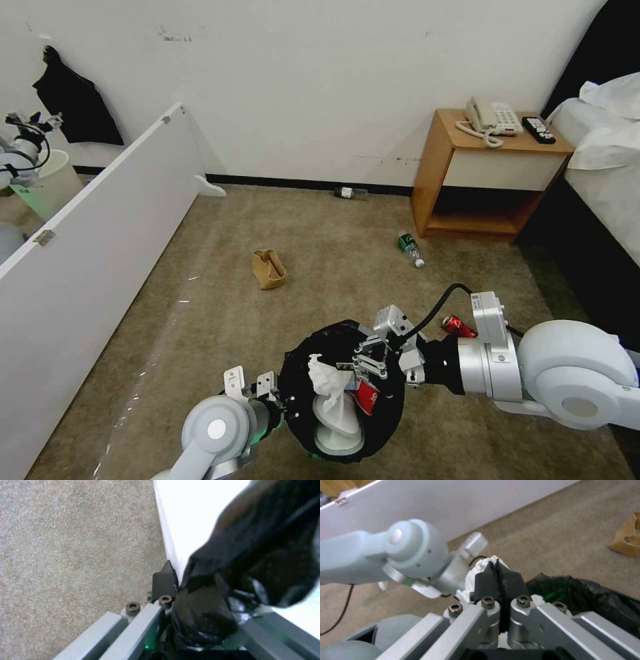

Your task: Pick up the trash bin and place the garbage on the floor into it.

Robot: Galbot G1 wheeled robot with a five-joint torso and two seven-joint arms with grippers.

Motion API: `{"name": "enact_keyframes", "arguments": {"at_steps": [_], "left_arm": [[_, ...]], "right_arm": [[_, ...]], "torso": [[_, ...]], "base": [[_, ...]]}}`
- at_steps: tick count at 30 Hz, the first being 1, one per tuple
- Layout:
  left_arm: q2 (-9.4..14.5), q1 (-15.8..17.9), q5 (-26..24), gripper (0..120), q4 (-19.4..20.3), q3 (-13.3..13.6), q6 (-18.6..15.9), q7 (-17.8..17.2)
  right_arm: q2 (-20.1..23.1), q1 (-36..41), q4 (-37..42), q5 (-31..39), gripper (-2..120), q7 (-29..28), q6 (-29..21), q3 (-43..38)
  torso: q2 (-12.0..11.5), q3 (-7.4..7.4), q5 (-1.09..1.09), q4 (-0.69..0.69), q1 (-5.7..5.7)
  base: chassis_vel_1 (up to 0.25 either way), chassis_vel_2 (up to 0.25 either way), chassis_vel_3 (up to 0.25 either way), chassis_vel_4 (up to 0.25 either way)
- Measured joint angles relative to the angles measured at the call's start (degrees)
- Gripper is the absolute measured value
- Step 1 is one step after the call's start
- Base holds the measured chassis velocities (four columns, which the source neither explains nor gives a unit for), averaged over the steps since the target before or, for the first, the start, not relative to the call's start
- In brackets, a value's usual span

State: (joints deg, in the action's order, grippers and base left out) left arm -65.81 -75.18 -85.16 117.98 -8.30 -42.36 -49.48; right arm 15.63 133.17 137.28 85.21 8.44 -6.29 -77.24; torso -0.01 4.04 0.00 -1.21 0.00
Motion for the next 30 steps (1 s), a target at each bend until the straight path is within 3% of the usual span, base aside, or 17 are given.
{"name": "enact_keyframes", "arguments": {"at_steps": [8,11,17,20,25,27,30], "left_arm": [[0.31,-1.11,-0.16,0,1.46,-0.80,0.10,0.14],[0.47,-1.91,-0.30,0,2.15,-1.27,0.12,0.26],[0.55,-2.66,-0.71,0,3.07,-1.89,0.14,0.52],[0.56,-2.98,-1.17,0,3.85,-1.99,0.16,0.81],[0.56,-3.13,-0.88,0,4.24,-1.81,0.17,1.53],[0.51,-3.16,-0.69,0,4.27,-1.74,0.18,1.72],[0.44,-3.11,-0.60,0,4.31,-1.73,0.20,1.92]], "right_arm": [[0.97,1.85,-1.99,-1.38,0,-0.99,0.15,-0.23],[1.34,2.42,-2.92,-1.99,7,-1.50,0.51,-0.22],[2.17,3.25,-4.12,-2.40,28,-2.29,0.82,-0.08],[2.77,3.84,-4.88,-2.73,44,-2.45,1.08,-0.02],[3.11,4.07,-5.25,-2.86,56,-2.46,1.43,0.01],[3.38,4.20,-5.52,-2.95,70,-2.53,1.50,0.01],[3.51,4.39,-5.77,-3.09,80,-2.56,1.54,0.03]], "torso": [[0.00,0.00,0.00,0.00,0.00],[0.00,0.00,0.00,0.00,0.00],[0.00,0.00,0.00,0.00,0.00],[0.00,0.00,0.00,0.00,0.00],[0.00,0.00,0.00,0.00,0.00],[0.00,0.00,0.00,0.00,0.00],[0.00,0.00,0.00,0.00,0.00]], "base": [[0.000,0.000,0.000,0.000],[0.000,0.000,0.000,0.000],[0.000,0.000,0.000,0.000],[0.000,0.000,0.000,0.000],[0.000,0.000,0.000,0.000],[0.000,0.000,0.000,0.000],[0.000,0.000,0.000,0.000]]}}
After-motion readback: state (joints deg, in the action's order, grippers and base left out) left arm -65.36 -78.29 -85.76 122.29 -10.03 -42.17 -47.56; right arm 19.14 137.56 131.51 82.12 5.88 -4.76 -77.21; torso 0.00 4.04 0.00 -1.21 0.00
